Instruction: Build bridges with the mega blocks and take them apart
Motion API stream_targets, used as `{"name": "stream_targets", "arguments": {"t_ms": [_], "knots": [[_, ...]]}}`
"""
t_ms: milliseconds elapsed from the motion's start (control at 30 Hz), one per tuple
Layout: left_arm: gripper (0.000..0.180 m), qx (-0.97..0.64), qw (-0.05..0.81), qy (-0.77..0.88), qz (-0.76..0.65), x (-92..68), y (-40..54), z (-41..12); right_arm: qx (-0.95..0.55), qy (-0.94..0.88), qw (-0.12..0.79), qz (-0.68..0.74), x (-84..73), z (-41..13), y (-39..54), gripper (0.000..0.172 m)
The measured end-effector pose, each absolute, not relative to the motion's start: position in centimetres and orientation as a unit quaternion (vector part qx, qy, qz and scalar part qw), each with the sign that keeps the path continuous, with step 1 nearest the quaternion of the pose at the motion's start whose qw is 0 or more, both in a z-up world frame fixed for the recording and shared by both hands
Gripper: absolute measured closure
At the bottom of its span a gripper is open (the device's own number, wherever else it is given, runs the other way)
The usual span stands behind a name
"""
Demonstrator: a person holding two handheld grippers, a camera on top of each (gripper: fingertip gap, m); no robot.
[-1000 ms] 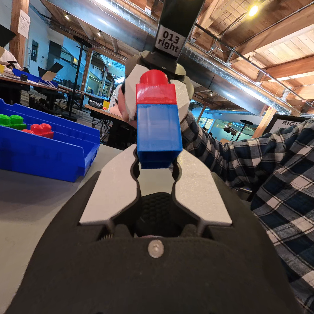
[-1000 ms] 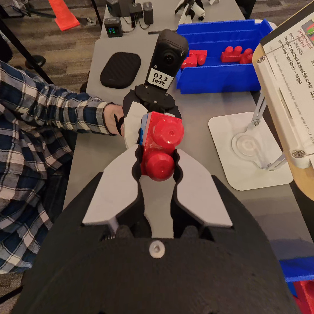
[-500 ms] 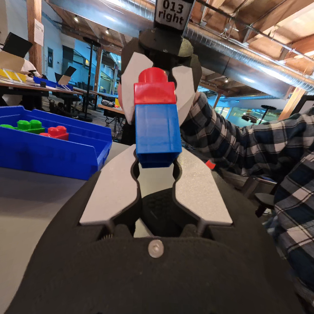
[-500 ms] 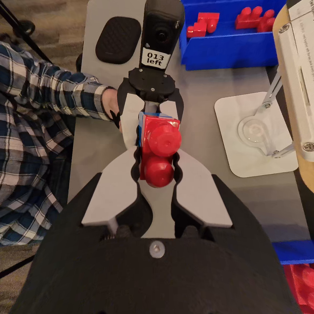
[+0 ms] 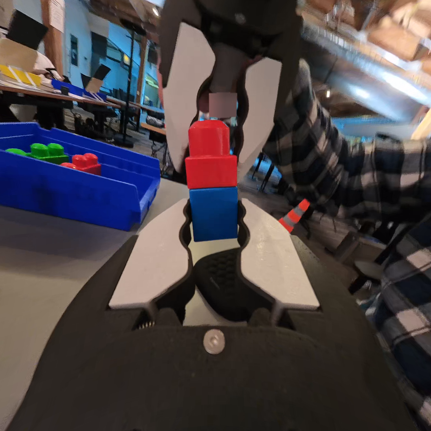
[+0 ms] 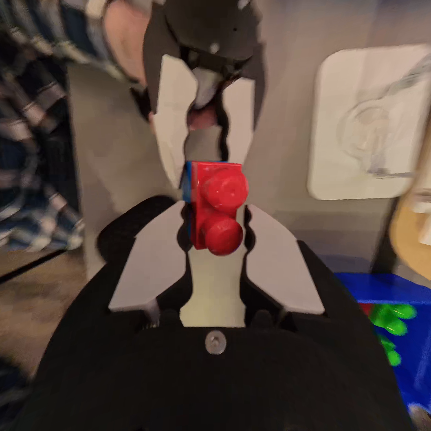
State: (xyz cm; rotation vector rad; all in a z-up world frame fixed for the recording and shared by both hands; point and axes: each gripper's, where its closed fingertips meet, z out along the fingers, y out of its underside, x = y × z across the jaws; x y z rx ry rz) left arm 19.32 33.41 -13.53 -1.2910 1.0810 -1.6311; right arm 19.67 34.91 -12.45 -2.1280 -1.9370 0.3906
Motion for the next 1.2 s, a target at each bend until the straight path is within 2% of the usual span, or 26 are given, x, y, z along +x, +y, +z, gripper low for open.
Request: {"name": "stream_targets", "arguments": {"t_ms": [67, 167, 200, 267, 400, 733, 833, 900, 967, 1000, 1067, 1133, 1200], "knots": [[0.144, -0.512, 0.372, 0.373, -0.679, 18.7, 34.5, -13.1, -0.720, -0.655, 0.214, 0.079, 19.1, -11.2, 37.1, 0.087], [0.144, -0.517, 0.360, 0.335, -0.701, 18.5, 35.3, -13.1, -0.668, -0.662, 0.337, -0.042, 18.6, -9.9, 38.1, 0.070], [0.145, -0.511, 0.360, 0.330, -0.707, 18.4, 35.2, -12.7, -0.649, -0.665, 0.358, -0.089, 18.6, -10.1, 38.1, 0.064], [0.145, -0.522, 0.358, 0.325, -0.703, 18.7, 35.2, -12.8, -0.627, -0.671, 0.372, -0.135, 18.4, -11.2, 37.7, 0.064], [0.144, -0.524, 0.359, 0.316, -0.705, 19.0, 35.0, -12.5, -0.608, -0.669, 0.381, -0.192, 18.3, -12.8, 37.8, 0.078], [0.144, -0.530, 0.392, 0.327, -0.677, 19.3, 34.9, -12.4, -0.579, -0.653, 0.410, -0.267, 18.7, -12.4, 38.2, 0.080], [0.145, -0.527, 0.385, 0.329, -0.682, 19.2, 34.8, -12.5, -0.597, -0.657, 0.405, -0.219, 18.5, -12.7, 37.9, 0.078], [0.145, -0.535, 0.393, 0.333, -0.670, 19.2, 35.2, -12.7, -0.632, -0.668, 0.372, -0.127, 18.4, -12.4, 36.6, 0.070], [0.144, -0.524, 0.388, 0.344, -0.675, 18.7, 35.1, -12.5, -0.655, -0.668, 0.350, -0.057, 19.1, -10.8, 36.1, 0.074], [0.144, -0.516, 0.383, 0.349, -0.682, 18.6, 34.9, -12.3, -0.666, -0.668, 0.331, -0.017, 19.4, -10.1, 35.8, 0.081], [0.144, -0.511, 0.386, 0.366, -0.675, 18.5, 34.6, -12.3, -0.680, -0.672, 0.286, 0.053, 19.9, -9.1, 35.6, 0.108], [0.144, -0.510, 0.388, 0.383, -0.665, 18.7, 34.2, -12.4, -0.692, -0.673, 0.233, 0.122, 19.9, -8.8, 35.4, 0.126], [0.144, -0.506, 0.390, 0.391, -0.663, 18.8, 34.0, -12.4, -0.703, -0.669, 0.183, 0.155, 19.7, -9.4, 35.7, 0.132]]}}
